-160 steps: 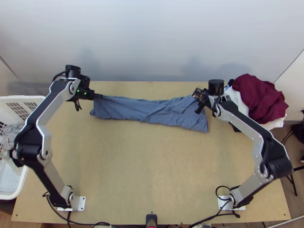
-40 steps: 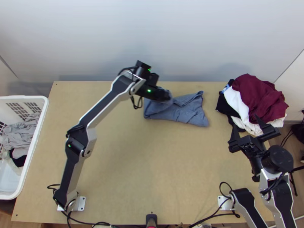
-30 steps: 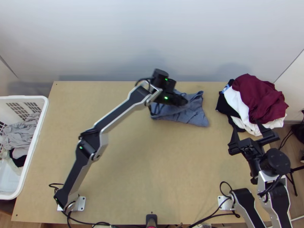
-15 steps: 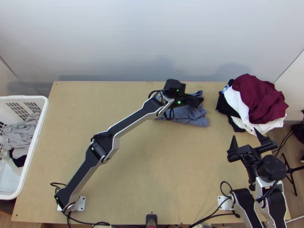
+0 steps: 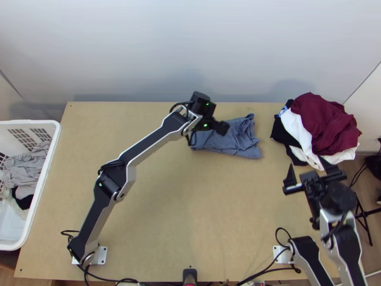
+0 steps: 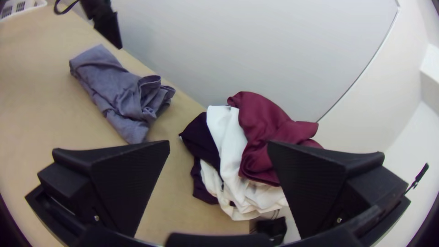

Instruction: Fold the t-shirt

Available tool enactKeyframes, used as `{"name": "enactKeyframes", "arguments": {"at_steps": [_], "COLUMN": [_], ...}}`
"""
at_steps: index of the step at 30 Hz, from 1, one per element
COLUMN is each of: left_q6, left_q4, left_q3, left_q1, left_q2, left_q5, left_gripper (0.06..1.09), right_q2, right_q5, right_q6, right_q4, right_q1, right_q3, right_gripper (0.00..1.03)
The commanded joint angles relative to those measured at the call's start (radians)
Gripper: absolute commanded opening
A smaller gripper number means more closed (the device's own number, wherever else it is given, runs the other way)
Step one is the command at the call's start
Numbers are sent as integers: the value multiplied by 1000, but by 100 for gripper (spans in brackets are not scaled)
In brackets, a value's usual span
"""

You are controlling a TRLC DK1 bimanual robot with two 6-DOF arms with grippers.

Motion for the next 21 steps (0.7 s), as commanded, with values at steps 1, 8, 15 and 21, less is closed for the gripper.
{"name": "enactKeyframes", "arguments": {"at_steps": [1,8,15,21], "left_q6": [128,229,233,229], "left_q4": [-191,-259,-260,-260], "left_q3": [-77,-228,-383,-504], "left_q1": [53,101,178,219], "left_q2": [-77,-230,-361,-486], "left_q5": [-49,-103,-128,-149], "left_gripper": [104,104,104,104], "right_q2": [276,563,834,1014], "right_q5": [-62,-358,-530,-603], "right_q6": [266,473,597,632], "right_q4": [-63,-171,-211,-206], "right_q1": [-7,-50,-68,-82], "right_q3": [146,249,364,431], "right_gripper": [99,99,99,99]}}
